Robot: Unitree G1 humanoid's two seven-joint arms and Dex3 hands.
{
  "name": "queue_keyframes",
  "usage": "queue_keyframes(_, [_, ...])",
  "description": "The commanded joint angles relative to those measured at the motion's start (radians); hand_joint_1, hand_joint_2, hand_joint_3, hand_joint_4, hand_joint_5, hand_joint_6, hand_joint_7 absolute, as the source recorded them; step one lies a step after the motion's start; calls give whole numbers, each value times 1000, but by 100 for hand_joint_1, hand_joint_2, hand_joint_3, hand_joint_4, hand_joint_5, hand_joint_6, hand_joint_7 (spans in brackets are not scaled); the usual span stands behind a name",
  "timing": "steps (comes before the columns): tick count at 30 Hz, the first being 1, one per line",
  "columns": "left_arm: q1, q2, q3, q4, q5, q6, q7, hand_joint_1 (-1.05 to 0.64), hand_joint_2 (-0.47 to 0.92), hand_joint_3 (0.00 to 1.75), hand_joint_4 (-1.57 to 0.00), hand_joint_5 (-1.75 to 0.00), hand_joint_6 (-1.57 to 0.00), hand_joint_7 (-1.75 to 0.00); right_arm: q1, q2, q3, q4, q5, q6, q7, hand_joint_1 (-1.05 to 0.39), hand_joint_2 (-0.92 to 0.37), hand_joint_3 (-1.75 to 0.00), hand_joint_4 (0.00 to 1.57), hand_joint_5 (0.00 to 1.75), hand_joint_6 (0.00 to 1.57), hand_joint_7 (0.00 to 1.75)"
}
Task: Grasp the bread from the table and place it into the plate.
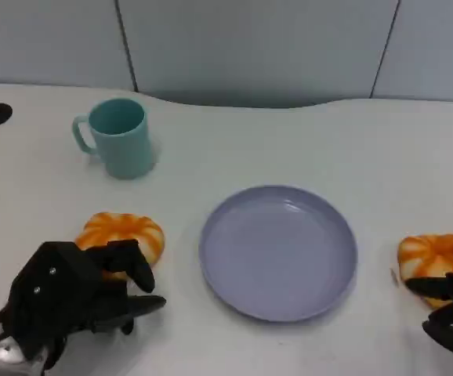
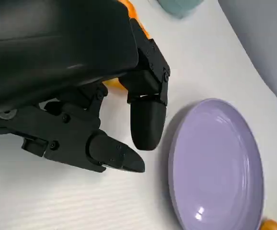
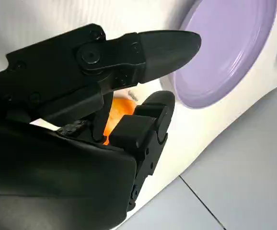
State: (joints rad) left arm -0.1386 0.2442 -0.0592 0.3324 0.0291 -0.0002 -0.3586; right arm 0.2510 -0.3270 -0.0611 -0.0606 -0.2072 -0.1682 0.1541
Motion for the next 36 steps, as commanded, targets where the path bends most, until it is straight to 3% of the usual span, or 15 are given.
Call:
queue_keyframes(1, [24, 3, 24, -35, -9, -39, 21, -24, 84, 9, -83, -175, -63, -175, 5, -11, -6, -12, -6, -3, -8, -24, -92, -26, 70, 70, 85, 0])
queue_keyframes(5, [38, 1, 30, -18, 9, -194, 52, -22, 85, 9, -82, -175, -61, -175, 5, -10, -5, -15, -4, 4, -6, -24, -92, -26, 71, 70, 85, 0])
queue_keyframes(9, [62, 65, -5, -83, 216, -372, 182, -23, 85, 8, -71, -175, -50, -175, 5, -9, -3, -21, -5, 9, -5, -24, -92, -26, 72, 71, 85, 0])
queue_keyframes(12, [73, 147, -38, -181, 421, -367, 240, -41, 88, 6, -42, -175, -28, -167, 5, -8, 0, -19, -15, 4, -14, -24, -92, -26, 72, 71, 86, 1])
queue_keyframes(13, [78, 171, -44, -223, 478, -350, 239, -45, 89, 4, -36, -170, -25, -158, 5, -7, 0, -21, -15, 4, -13, -24, -92, -26, 72, 71, 86, 1])
queue_keyframes(15, [86, 211, -53, -298, 553, -309, 214, -50, 90, 2, -32, -146, -30, -115, 5, -5, 2, -24, -12, 9, -9, -24, -92, -26, 72, 71, 86, 1])
queue_keyframes(16, [86, 238, -59, -336, 594, -294, 198, -54, 89, 1, -30, -117, -37, -75, 5, -3, 2, -26, -12, 14, -9, -24, -92, -26, 71, 71, 86, 1])
queue_keyframes(17, [84, 266, -64, -371, 626, -280, 172, -57, 88, 0, -30, -100, -45, -46, 4, -1, 3, -28, -14, 18, -10, -24, -92, -26, 71, 71, 86, 0])
queue_keyframes(19, [78, 309, -74, -430, 673, -245, 114, -63, 87, 0, -21, -80, -45, -14, 4, 2, 5, -32, -19, 23, -11, -23, -92, -26, 71, 71, 85, 0])
queue_keyframes(20, [73, 327, -77, -463, 693, -218, 73, -65, 87, 0, -18, -76, -43, -9, 4, 3, 7, -34, -22, 24, -13, -23, -92, -27, 71, 71, 85, 0])
queue_keyframes(24, [42, 382, -91, -556, 768, -148, -40, -72, 82, 0, -2, -65, -30, -1, 3, 8, 15, -48, -29, 40, -12, -24, -92, -28, 71, 73, 85, 0])
queue_keyframes(28, [7, 396, -104, -591, 805, -101, -110, -71, 76, 0, 0, -52, -24, -1, 3, 11, 20, -59, -37, 55, -14, -24, -92, -29, 69, 73, 84, 0])
queue_keyframes(36, [-79, 380, -144, -553, 855, -44, -143, -69, 73, 1, 0, -48, -21, 0, -7, 6, 28, -39, -40, 23, -25, -23, -92, -29, 71, 76, 86, 1])
